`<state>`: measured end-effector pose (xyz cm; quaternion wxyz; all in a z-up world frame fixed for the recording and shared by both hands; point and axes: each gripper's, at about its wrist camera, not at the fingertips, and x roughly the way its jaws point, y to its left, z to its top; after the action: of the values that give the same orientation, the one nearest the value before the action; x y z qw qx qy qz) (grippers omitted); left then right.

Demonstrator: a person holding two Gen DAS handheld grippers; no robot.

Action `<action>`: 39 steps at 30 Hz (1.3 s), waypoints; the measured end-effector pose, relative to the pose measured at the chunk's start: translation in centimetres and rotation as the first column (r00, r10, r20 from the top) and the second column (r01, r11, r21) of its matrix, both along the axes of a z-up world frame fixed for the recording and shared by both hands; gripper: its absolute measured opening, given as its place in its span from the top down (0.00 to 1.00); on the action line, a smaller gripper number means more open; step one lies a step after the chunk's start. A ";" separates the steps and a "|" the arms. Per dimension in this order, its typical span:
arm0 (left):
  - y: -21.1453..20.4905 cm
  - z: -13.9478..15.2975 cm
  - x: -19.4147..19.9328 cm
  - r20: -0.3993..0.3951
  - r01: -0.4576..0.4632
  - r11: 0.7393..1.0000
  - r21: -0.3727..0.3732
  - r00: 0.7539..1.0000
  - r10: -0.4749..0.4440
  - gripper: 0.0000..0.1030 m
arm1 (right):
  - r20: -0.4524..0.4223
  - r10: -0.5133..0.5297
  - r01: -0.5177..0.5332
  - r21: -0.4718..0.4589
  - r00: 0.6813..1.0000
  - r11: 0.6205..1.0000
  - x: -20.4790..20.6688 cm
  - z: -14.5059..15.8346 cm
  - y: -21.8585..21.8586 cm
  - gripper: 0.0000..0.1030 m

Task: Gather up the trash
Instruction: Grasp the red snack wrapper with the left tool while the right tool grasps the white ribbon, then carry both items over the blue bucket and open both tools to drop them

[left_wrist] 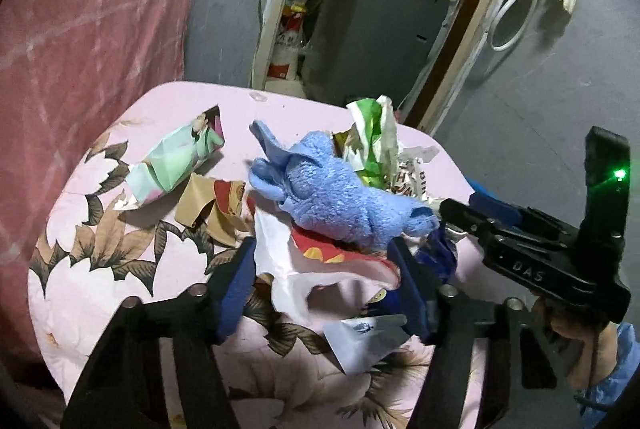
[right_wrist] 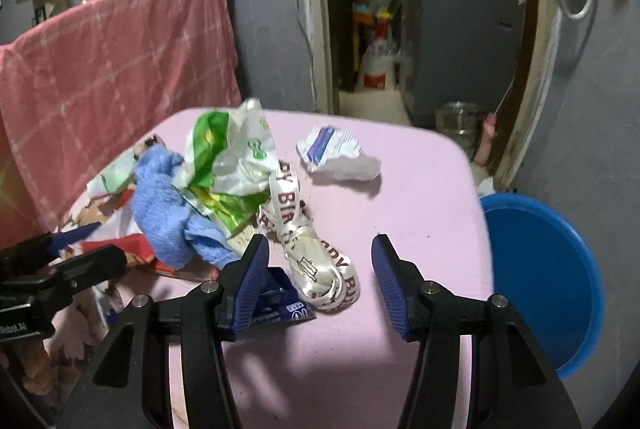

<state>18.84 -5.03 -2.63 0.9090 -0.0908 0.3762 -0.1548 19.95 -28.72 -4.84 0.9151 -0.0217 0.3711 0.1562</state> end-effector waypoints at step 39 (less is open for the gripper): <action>0.8 3.7 -6.4 0.184 -0.002 0.988 -0.157 0.982 0.031 0.81 | 0.224 -0.067 0.038 0.133 0.972 0.990 -6.6 4.1 -0.7 0.90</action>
<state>12.48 -4.25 1.05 0.9315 -0.1499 0.2758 -0.1839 13.36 -29.41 -0.70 0.9549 0.0290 0.2533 0.1519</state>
